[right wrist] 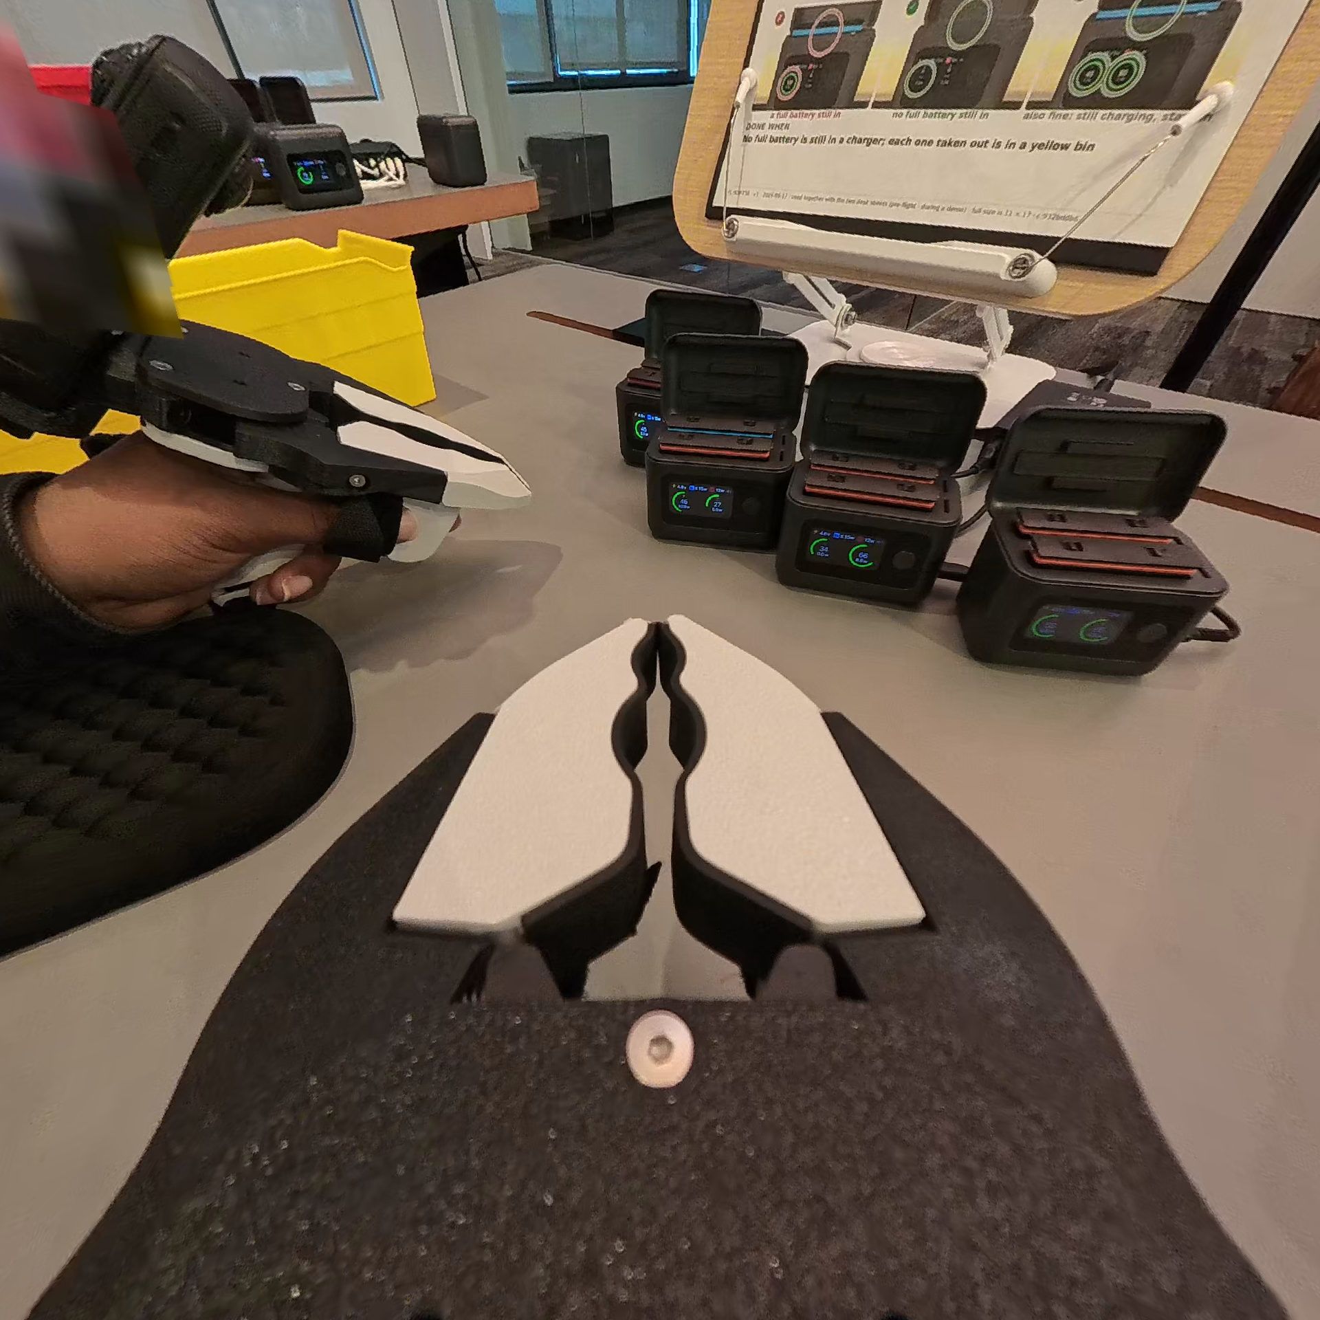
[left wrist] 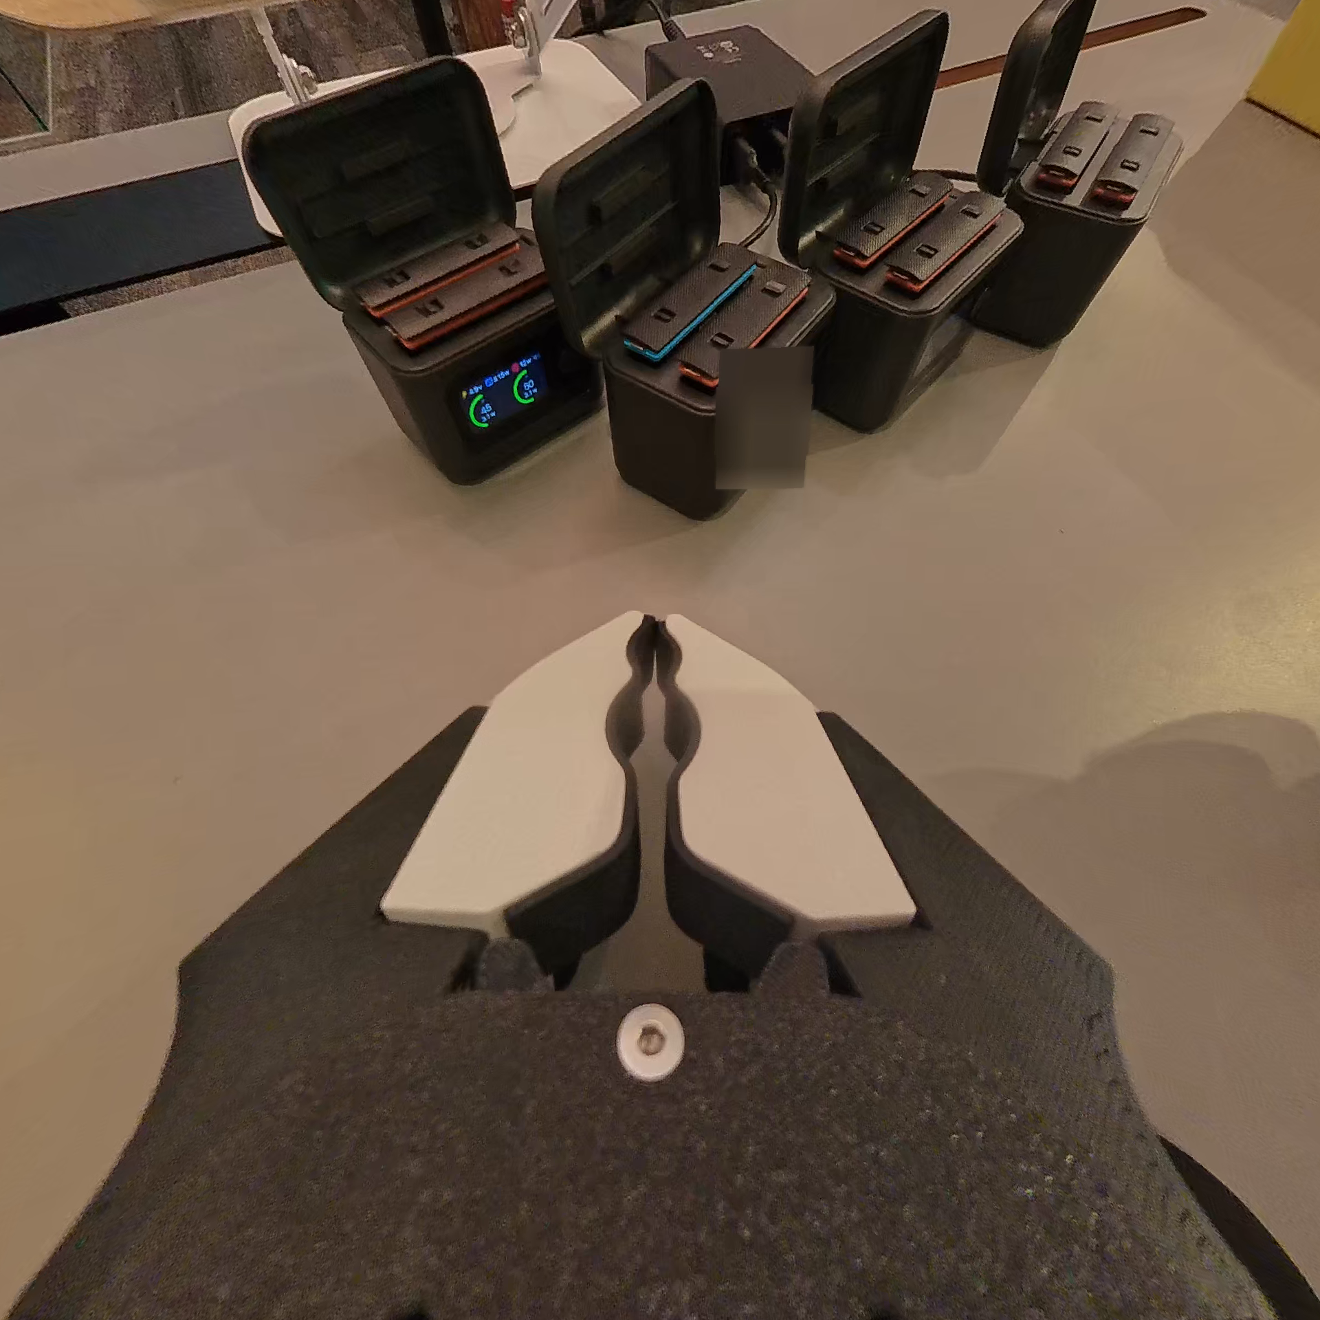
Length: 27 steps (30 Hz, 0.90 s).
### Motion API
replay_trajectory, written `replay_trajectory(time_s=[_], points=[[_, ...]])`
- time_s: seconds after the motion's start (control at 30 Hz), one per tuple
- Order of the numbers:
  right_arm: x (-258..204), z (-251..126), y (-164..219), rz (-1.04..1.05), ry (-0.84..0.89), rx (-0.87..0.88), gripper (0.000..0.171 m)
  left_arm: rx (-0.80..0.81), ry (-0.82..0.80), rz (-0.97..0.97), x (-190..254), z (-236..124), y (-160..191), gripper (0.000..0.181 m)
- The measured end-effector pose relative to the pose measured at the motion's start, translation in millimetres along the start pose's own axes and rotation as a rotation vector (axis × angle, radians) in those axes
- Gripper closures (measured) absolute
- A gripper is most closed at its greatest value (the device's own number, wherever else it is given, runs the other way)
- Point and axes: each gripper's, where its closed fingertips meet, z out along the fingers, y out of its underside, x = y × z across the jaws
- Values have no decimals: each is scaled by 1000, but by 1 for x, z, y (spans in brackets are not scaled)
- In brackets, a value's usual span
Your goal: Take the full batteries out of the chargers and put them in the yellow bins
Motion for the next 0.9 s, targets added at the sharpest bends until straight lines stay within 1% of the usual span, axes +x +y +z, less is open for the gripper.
replay_trajectory(time_s=[0.27, 0.37, 0.5, 0.73, 0.8, 0.9], points=[[2, 0, -1, -6, 15, 1, 171, 38, -19, 23, 6, -5, -13, 181], [3, 0, -1, -18, 20, 1, 171, 49, 0, 18, 14, -6, -16, 181], [2, 0, -1, -33, 19, -1, 169, 58, 3, 64, 24, -5, -18, 181], [1, 0, -1, -34, 14, 0, 168, 37, 62, 48, 28, 4, -16, 147], [1, 0, 0, -35, 15, -2, 167, 14, 92, 59, 29, 11, -15, 131], [1, 0, 0, -34, 13, -2, 167, 2, 153, 61, 28, 24, -21, 118]])
